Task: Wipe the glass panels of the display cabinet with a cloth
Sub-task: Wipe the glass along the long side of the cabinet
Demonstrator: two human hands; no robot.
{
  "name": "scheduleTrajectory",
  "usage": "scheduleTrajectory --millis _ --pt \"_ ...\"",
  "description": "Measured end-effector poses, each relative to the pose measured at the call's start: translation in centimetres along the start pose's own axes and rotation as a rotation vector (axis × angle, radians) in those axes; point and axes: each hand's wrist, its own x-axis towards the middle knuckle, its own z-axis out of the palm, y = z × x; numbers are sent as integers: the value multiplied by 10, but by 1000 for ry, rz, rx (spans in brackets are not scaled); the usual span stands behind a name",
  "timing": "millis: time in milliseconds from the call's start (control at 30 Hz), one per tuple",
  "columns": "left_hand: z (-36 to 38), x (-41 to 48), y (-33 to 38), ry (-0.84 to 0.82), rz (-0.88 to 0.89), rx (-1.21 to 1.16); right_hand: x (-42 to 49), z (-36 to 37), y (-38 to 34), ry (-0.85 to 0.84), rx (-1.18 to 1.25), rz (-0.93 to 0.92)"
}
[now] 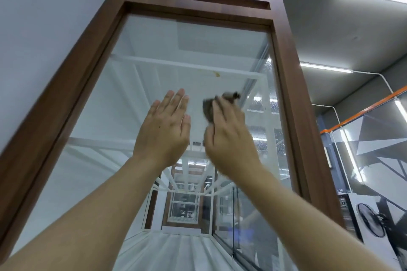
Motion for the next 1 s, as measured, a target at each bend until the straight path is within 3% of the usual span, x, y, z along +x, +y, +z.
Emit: scheduleTrajectory --millis 67,267,367,467,567,733,900,1000 --pt "0 0 1 -3 2 0 -42 -10 14 -17 -12 -63" --pt "0 1 1 -18 -5 7 30 -18 55 114 21 237" --pt "-3 3 0 -44 13 -2 43 -2 16 85 127 128" --pt "-15 6 -14 -20 15 9 -11 0 2 46 168 -33" --pt "-25 6 -41 9 -54 39 -36 -14 28 69 177 31" --pt "-23 2 -57 1 -33 56 51 -1 15 150 99 258" --pt "-24 1 -57 17 -36 35 -7 22 -44 26 93 -38" --pt "-22 1 -57 18 -34 37 -23 7 -17 58 74 46"
